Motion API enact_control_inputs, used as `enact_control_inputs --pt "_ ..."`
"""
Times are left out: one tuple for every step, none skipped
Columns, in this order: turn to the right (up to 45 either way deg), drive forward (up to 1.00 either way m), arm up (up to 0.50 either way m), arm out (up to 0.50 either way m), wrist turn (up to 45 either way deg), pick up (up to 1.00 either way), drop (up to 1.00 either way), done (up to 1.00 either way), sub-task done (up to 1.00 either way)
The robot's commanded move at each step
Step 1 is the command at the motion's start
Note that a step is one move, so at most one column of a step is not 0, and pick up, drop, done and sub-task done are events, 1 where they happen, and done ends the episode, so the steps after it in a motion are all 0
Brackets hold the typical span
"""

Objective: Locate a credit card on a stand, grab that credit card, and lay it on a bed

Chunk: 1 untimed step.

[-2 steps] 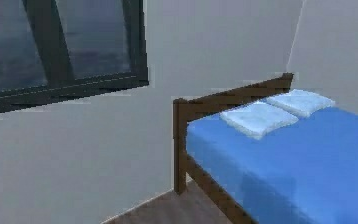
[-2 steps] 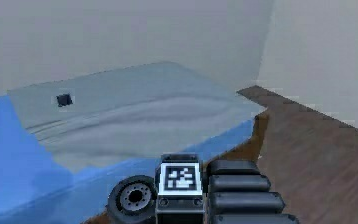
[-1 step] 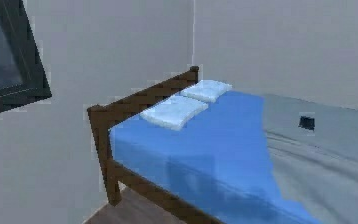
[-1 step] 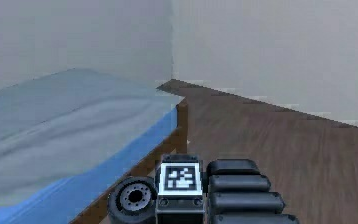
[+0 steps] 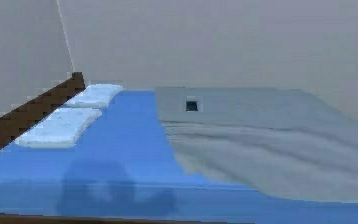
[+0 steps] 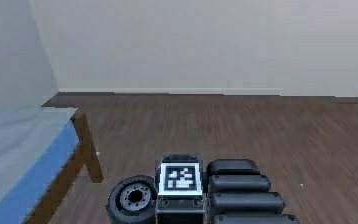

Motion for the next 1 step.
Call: enact_control_inputs --pt "0.0 0.20 0.00 0.00 0.0 0.00 0.00 0.00 0.00"
